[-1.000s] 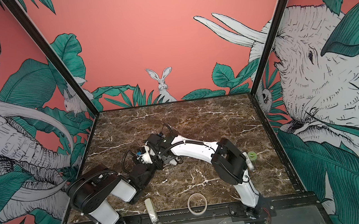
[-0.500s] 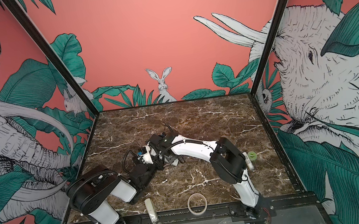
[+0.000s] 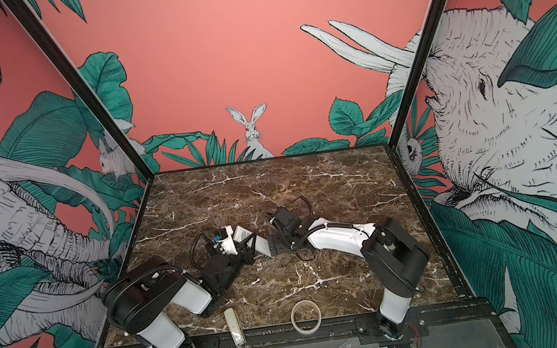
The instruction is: Load the batteries into the remote control
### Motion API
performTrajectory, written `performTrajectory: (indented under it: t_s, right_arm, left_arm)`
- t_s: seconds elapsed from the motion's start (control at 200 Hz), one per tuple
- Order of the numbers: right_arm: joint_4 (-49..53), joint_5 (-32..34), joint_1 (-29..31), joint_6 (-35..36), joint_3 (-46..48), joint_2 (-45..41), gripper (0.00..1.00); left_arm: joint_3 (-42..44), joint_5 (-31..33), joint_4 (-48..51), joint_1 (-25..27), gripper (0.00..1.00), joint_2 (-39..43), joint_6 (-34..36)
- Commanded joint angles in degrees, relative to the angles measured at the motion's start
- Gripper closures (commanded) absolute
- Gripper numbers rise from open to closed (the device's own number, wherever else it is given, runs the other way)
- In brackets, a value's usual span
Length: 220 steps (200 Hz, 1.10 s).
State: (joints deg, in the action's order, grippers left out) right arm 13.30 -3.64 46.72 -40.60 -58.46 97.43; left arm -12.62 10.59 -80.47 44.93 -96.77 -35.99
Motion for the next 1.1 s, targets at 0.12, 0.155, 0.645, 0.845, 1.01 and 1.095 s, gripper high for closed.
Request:
performTrajectory:
  t_s: [0.12,0.155,0.645,0.845,1.01,1.095]
  right_arm:
    - [-18.65,-9.5,-0.69,-8.71,3.68,1.11,0.01]
    - [-19.27,-9.3,-0.75,-9.32,3.91,1.34,0.01]
    - [-28.76,-10.1,-1.88,-15.71,7.01,5.25,0.01]
    - [-35.9,-12.43,-1.5,-21.2,8.21,8.4,0.01]
    - [-13.45,-6.83,1.56,-13.14,-1.54,9.43,0.01]
    - [-4.98,-4.09,2.88,-10.04,-5.72,11.05,0.01]
  left_arm:
    - [2.56,-1.08,14.38,0.95,1.0,-2.06,2.62]
    - [2.54,-1.02,14.38,0.95,1.0,-2.1,2.6]
    - [2.43,-1.2,14.24,0.95,1.0,-2.09,2.76]
    - [2.12,-2.15,14.15,1.04,1.0,-1.91,3.35]
    - [1.47,-2.26,15.8,1.34,1.0,-1.02,4.01]
    - [1.37,-1.6,16.46,1.81,1.0,-0.7,4.23]
